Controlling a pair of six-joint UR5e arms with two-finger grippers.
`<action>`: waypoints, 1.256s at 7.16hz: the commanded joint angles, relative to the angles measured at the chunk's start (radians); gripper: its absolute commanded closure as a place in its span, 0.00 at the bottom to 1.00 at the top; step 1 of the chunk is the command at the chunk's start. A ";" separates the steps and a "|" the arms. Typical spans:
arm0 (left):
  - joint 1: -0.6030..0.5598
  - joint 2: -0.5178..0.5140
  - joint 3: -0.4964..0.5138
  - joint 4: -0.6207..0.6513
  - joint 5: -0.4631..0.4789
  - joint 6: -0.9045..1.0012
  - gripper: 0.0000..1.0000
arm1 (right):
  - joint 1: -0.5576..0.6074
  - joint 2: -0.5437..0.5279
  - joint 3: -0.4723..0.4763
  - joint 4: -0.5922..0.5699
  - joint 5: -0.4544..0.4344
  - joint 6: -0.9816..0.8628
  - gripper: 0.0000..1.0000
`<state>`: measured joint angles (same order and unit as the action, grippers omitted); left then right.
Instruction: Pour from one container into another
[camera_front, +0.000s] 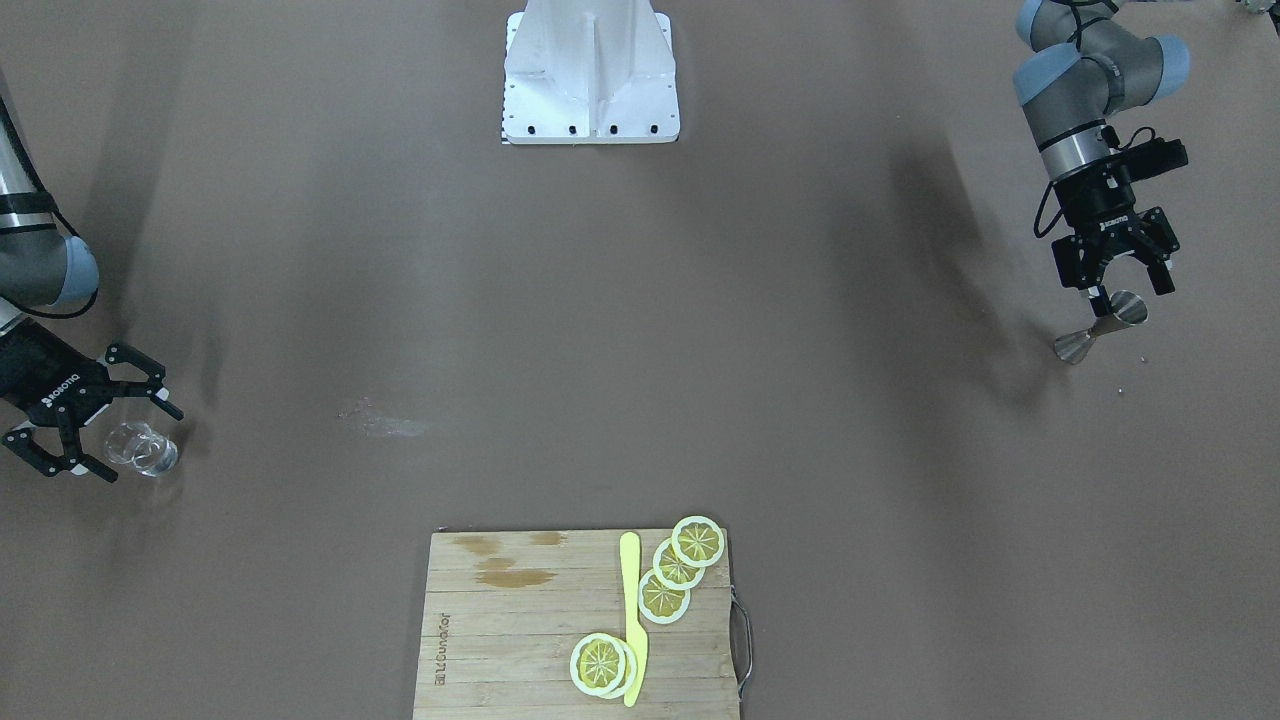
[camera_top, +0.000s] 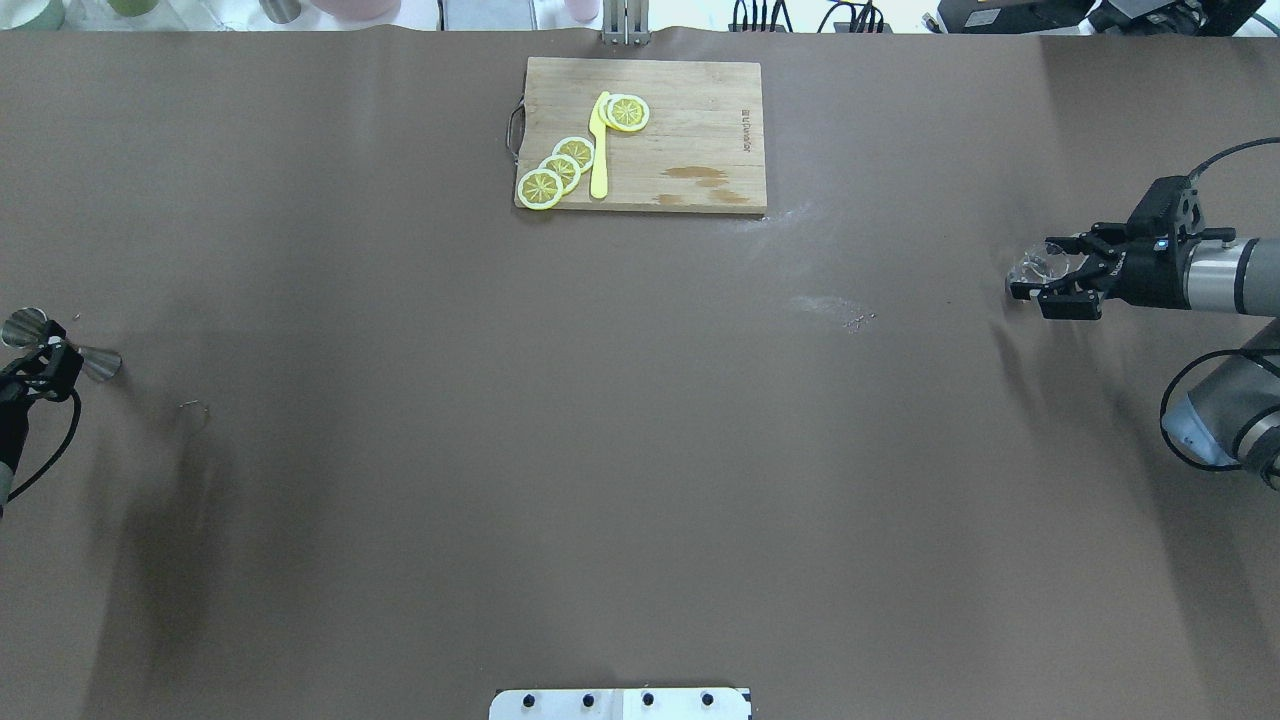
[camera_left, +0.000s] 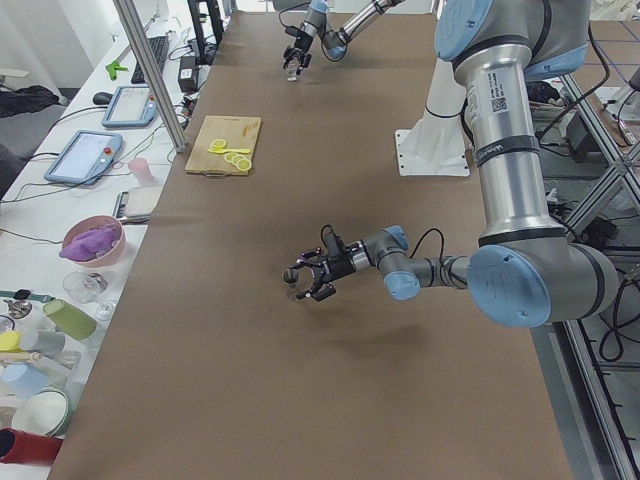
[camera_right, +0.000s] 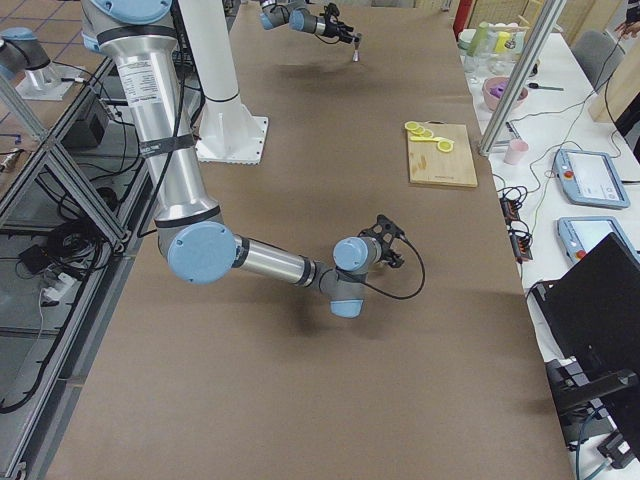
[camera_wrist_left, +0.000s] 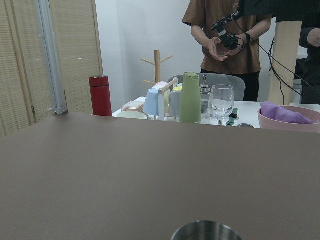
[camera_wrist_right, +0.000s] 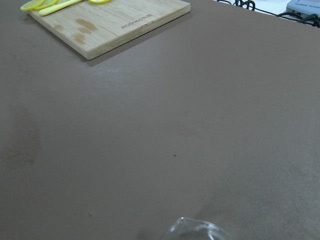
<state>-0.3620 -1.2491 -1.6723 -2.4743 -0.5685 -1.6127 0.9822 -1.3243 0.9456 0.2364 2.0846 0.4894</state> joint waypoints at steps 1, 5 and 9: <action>0.000 -0.022 0.000 -0.018 0.006 0.046 0.03 | -0.005 0.004 -0.001 0.000 -0.006 0.000 0.21; 0.011 -0.064 0.016 -0.025 0.007 0.073 0.03 | -0.005 0.000 -0.001 0.001 -0.004 -0.003 0.64; 0.017 -0.066 0.019 -0.026 0.027 0.073 0.03 | -0.005 0.026 0.012 -0.006 -0.003 0.000 1.00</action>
<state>-0.3462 -1.3154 -1.6526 -2.5000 -0.5556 -1.5402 0.9771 -1.3146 0.9527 0.2355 2.0804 0.4881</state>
